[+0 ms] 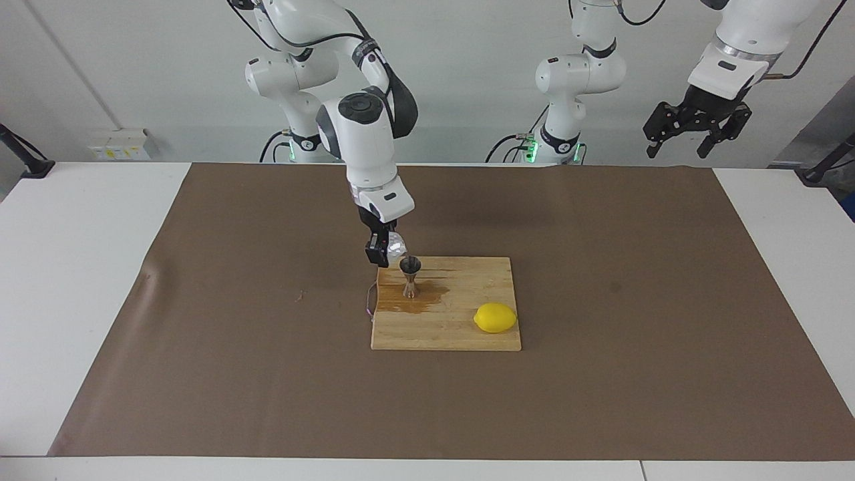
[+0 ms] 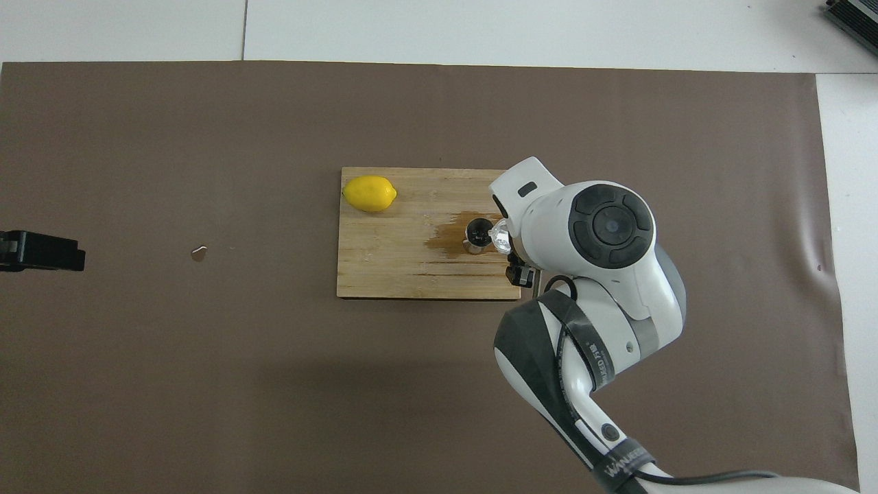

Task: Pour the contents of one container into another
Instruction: 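Tilt the white cup with the right gripper to pour into the jigger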

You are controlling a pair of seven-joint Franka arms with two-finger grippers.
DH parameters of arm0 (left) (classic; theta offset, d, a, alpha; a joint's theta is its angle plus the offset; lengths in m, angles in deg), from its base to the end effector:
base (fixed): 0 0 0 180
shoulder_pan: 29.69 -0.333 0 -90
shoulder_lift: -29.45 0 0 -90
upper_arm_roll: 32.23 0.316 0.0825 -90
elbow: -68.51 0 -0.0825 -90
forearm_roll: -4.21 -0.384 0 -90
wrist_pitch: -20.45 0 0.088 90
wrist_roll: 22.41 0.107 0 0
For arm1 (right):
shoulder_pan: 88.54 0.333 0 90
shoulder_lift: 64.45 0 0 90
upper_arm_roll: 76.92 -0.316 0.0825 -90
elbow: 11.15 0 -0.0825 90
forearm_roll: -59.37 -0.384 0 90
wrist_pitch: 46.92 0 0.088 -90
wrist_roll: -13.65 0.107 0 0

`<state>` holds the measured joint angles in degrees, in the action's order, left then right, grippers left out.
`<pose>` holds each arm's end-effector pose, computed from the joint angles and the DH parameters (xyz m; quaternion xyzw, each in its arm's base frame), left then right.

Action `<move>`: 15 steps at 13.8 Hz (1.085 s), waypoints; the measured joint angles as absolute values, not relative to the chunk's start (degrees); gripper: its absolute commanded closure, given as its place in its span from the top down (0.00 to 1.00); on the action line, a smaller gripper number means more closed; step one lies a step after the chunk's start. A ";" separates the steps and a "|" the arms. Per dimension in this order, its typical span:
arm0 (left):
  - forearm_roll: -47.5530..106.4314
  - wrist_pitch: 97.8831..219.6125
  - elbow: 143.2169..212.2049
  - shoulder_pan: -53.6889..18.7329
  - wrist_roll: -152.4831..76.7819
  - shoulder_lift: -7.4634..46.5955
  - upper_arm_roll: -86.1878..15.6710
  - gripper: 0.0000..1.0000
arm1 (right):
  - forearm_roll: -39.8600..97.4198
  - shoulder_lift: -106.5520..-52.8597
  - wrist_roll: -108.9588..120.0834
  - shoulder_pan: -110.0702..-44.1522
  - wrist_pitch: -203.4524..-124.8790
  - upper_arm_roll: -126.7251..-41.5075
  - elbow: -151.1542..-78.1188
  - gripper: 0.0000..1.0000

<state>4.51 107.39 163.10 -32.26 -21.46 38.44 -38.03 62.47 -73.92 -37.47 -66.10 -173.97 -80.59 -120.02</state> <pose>0.4983 -0.0333 0.6644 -0.9993 0.0361 -0.0114 0.0051 0.5525 0.2671 0.4292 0.7703 0.6329 0.0705 0.0336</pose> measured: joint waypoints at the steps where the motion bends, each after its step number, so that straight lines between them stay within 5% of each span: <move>1: 4.51 107.39 163.10 -32.26 -21.46 38.44 -38.03 1.00 | 63.26 -73.92 -37.35 -66.10 -173.79 -80.59 -119.97 0.36; 15: 4.51 107.38 163.10 -32.26 -21.46 38.44 -38.03 1.00 | 65.64 -74.51 -36.48 -64.66 -171.73 -80.59 -118.60 0.36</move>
